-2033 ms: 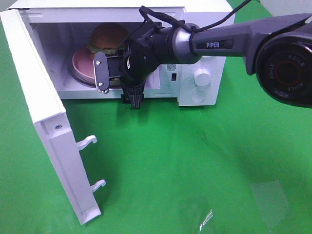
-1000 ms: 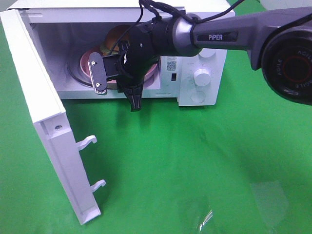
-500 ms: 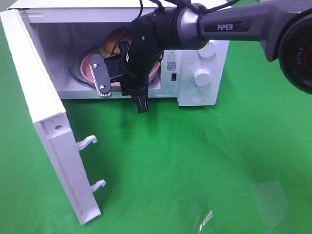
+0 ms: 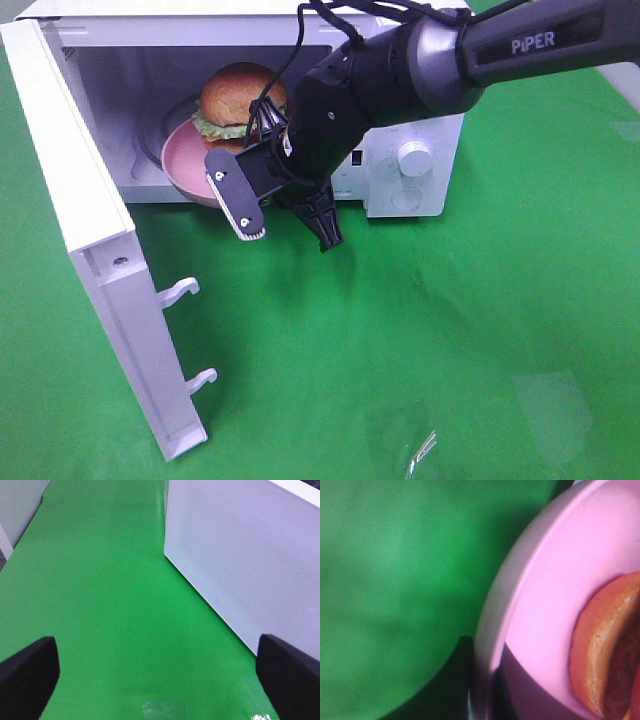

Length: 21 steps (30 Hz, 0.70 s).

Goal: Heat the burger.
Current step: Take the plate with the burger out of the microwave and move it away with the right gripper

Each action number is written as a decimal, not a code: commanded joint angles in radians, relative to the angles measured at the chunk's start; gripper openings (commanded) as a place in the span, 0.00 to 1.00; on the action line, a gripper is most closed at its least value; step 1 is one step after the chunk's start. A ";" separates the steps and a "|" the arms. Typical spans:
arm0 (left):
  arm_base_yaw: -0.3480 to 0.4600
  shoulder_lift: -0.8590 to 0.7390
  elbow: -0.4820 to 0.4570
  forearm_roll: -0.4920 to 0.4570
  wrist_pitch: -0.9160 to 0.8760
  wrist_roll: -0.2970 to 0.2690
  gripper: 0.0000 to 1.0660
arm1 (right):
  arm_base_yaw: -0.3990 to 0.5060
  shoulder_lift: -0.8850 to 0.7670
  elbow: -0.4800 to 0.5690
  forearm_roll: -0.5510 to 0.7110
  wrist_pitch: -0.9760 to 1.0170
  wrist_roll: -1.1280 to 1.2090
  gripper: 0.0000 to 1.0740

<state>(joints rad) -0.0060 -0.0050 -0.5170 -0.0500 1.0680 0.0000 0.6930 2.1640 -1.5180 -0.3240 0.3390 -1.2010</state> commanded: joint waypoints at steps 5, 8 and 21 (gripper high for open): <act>0.002 -0.015 0.000 0.000 0.003 0.000 0.94 | -0.003 -0.114 0.154 -0.062 -0.136 0.034 0.00; 0.002 -0.015 0.000 0.000 0.003 0.000 0.94 | -0.003 -0.136 0.190 -0.062 -0.161 0.034 0.00; 0.002 -0.015 0.000 0.000 0.003 0.000 0.94 | -0.003 -0.272 0.365 -0.063 -0.255 0.034 0.00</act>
<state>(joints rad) -0.0060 -0.0050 -0.5170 -0.0500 1.0680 0.0000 0.7010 1.9070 -1.1320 -0.3820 0.1220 -1.1980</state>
